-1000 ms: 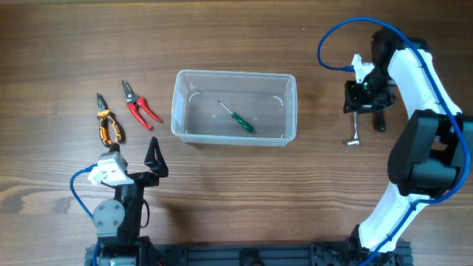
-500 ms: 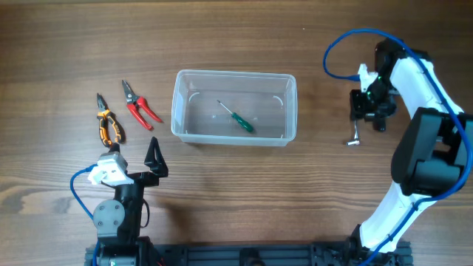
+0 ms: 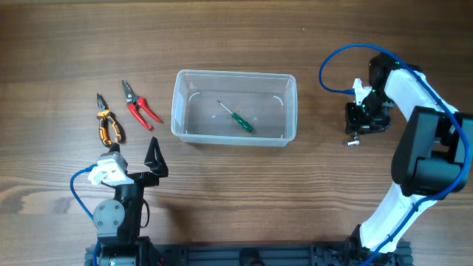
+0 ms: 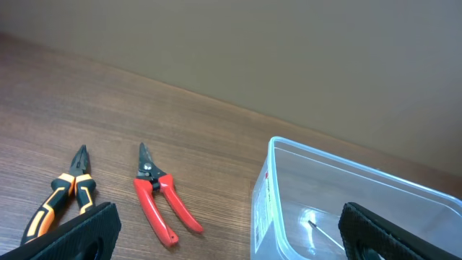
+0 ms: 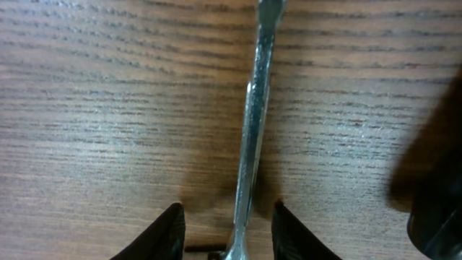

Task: Pack container
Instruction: 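Lift the wrench, carry it left and drop it into the container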

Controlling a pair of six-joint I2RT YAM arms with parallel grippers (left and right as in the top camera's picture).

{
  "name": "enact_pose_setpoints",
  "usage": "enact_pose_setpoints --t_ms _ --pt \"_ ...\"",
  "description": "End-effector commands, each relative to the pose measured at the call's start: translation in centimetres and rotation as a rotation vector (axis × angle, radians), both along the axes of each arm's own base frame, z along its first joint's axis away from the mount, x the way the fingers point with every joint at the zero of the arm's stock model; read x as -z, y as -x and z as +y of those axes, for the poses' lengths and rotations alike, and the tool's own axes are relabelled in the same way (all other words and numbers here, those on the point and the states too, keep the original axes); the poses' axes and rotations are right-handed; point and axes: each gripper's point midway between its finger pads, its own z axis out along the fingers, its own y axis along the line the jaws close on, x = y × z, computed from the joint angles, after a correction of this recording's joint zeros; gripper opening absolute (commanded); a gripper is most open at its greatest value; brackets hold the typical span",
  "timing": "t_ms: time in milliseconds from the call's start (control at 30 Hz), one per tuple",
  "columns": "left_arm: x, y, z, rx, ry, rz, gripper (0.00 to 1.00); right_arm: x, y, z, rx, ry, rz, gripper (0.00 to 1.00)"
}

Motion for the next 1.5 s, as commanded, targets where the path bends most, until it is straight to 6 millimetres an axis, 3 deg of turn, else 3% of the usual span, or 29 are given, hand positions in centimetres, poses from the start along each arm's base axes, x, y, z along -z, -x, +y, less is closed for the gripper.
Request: enact_pose_setpoints --t_ms 0,133,333,500,633,700,800,900,967,1000,1167,1267,1367,1467 --pt "0.2 0.0 -0.3 0.017 -0.023 0.002 1.0 1.5 1.4 0.3 0.014 -0.013 0.043 0.33" --pt "0.2 0.0 -0.3 0.017 -0.023 0.002 1.0 1.5 1.4 0.3 0.013 -0.013 0.043 0.04" --pt "0.2 0.0 -0.3 0.017 -0.023 0.002 1.0 1.2 1.1 0.5 0.015 -0.025 0.035 0.04" --pt "0.2 0.0 -0.3 0.017 -0.023 0.002 1.0 -1.7 -2.0 0.8 0.001 -0.049 -0.058 0.04" --pt "0.2 0.0 -0.3 0.017 -0.023 0.002 1.0 -8.7 -7.0 1.4 -0.064 -0.029 -0.255 0.04" --pt "0.2 0.0 -0.3 0.017 -0.023 0.002 1.0 -13.2 -9.4 2.3 -0.1 -0.024 -0.383 0.04" --pt "0.2 0.0 -0.3 0.017 -0.023 0.002 1.0 -20.1 -11.5 6.1 -0.222 -0.073 -0.573 0.04" --pt "0.2 0.0 -0.3 0.017 -0.023 0.002 1.0 -23.4 -11.5 10.4 -0.354 -0.086 -0.661 0.04" --pt "0.2 0.0 -0.3 0.017 -0.023 0.002 1.0 -23.9 -10.3 14.7 -0.532 -0.109 -0.669 0.04" --pt "0.2 0.0 -0.3 0.017 -0.023 0.002 1.0 -23.7 -8.3 19.5 -0.751 -0.149 -0.652 0.04" --pt "0.2 0.0 -0.3 0.017 -0.023 0.002 1.0 -23.5 -4.8 27.0 -1.108 -0.185 -0.659 0.04" --pt "0.2 0.0 -0.3 0.017 -0.023 0.002 1.0 -22.8 -2.5 30.3 -1.297 -0.209 -0.652 0.04" --pt "0.2 0.0 -0.3 0.017 -0.023 0.002 1.0 -21.1 -1.8 31.3 -1.369 -0.216 -0.62 0.04" --pt "0.2 0.0 -0.3 0.017 -0.023 0.002 1.0 -17.4 -1.6 31.3 -1.398 -0.225 -0.525 0.04"
